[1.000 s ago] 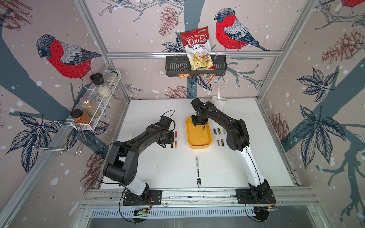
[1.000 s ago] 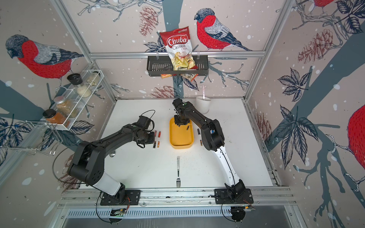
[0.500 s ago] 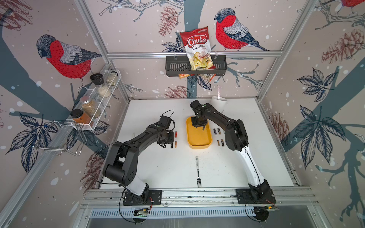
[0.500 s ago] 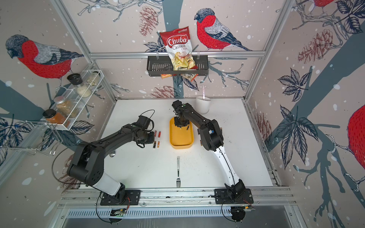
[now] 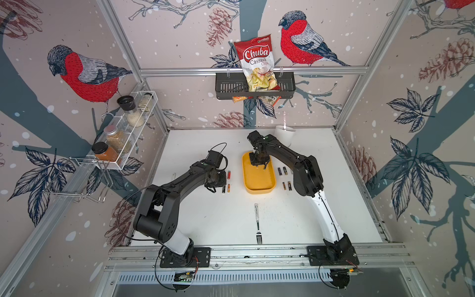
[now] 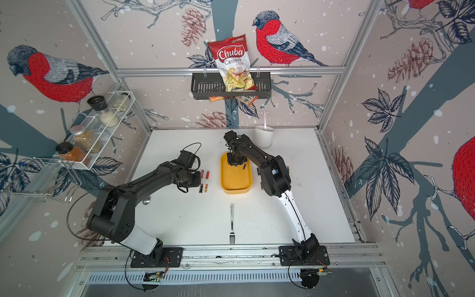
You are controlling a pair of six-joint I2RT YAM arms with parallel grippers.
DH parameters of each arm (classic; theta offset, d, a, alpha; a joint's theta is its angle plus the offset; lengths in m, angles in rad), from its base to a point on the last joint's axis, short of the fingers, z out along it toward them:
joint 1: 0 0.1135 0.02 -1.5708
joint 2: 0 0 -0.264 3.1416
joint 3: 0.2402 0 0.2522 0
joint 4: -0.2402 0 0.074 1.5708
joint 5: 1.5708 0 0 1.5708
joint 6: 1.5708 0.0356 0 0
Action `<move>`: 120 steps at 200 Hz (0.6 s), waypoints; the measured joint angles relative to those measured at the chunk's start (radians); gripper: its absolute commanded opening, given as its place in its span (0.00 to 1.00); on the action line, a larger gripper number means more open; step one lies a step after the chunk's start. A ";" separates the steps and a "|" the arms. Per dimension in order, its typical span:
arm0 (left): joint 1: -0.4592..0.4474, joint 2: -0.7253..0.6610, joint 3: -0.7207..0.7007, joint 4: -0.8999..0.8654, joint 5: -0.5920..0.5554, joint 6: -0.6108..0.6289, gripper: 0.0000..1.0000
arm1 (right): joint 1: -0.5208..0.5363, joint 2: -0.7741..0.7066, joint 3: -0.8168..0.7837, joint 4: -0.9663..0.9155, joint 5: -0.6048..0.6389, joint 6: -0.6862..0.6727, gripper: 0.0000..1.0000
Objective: Take the batteries out of the storage box
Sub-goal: Pick up the battery from the storage box.
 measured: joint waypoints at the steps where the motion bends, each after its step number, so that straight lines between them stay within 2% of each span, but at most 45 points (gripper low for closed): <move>1: 0.000 0.000 0.000 0.000 0.000 0.000 0.31 | 0.000 0.000 0.000 0.000 0.000 0.000 0.17; 79: 0.000 0.002 0.039 0.000 0.000 0.000 0.31 | 0.001 -0.093 -0.019 -0.025 -0.012 -0.001 0.17; 120: 0.000 0.021 0.067 0.000 0.000 0.016 0.32 | -0.007 -0.195 -0.119 -0.025 -0.019 0.000 0.17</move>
